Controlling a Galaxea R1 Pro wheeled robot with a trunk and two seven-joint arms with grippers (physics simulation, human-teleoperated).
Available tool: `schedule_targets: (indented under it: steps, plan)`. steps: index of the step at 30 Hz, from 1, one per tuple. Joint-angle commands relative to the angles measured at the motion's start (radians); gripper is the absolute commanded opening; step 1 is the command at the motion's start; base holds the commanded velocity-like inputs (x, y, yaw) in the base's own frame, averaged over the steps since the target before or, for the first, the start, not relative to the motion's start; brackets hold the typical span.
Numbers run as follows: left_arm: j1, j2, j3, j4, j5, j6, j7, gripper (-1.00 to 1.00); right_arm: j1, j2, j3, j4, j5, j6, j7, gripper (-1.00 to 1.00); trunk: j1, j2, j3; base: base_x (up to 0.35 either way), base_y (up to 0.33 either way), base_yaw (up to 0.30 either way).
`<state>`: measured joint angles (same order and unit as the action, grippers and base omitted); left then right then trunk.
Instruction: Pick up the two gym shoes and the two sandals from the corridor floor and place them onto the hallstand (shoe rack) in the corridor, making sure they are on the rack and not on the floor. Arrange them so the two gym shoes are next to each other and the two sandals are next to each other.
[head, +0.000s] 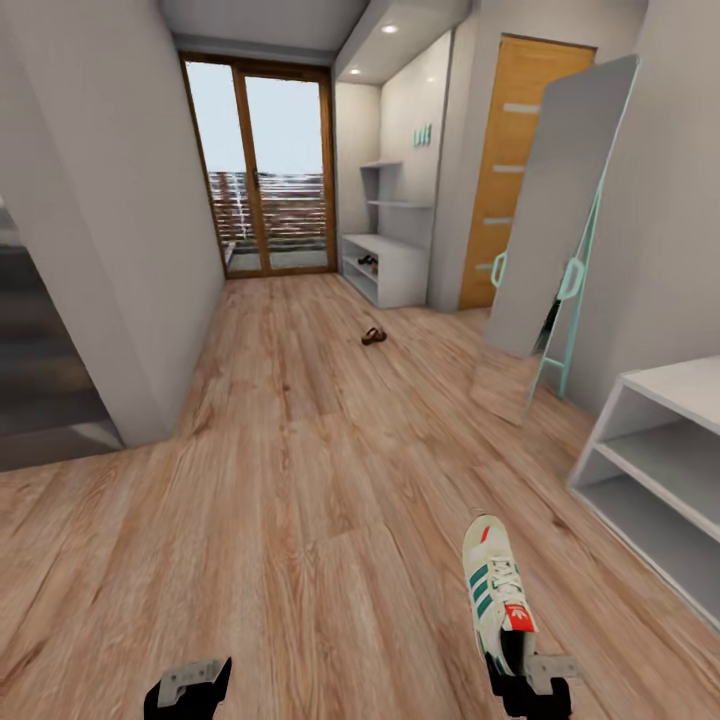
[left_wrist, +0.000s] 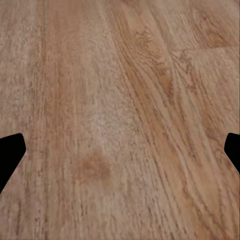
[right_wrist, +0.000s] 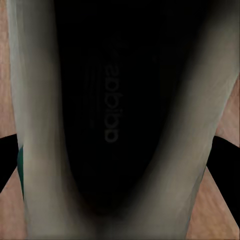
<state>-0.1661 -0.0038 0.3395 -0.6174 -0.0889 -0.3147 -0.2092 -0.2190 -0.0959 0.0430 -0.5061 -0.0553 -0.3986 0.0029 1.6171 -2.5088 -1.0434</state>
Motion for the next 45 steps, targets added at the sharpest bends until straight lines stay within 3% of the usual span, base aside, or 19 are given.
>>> schedule_targets:
  steps: [1, 20, 45]
  plan:
    - [-0.001, -0.001, 0.007, 0.001, -0.009, -0.004, -0.007, 1.00, 0.000, -0.001, 0.004, 0.000, -0.006, -0.003, 0.000, -1.00, 0.000, 0.000, -0.001, 0.337, 0.001, 0.264]
    - [-0.001, 0.000, 0.009, 0.001, -0.009, -0.004, -0.007, 1.00, 0.000, 0.005, 0.005, -0.001, -0.007, -0.003, -0.001, -1.00, 0.000, 0.000, -0.004, 0.338, 0.000, 0.268]
    - [-0.001, 0.001, 0.008, 0.001, -0.009, -0.004, -0.007, 1.00, 0.000, 0.003, 0.005, 0.001, -0.005, -0.002, 0.002, -1.00, 0.000, 0.000, -0.005, 0.339, 0.000, 0.018]
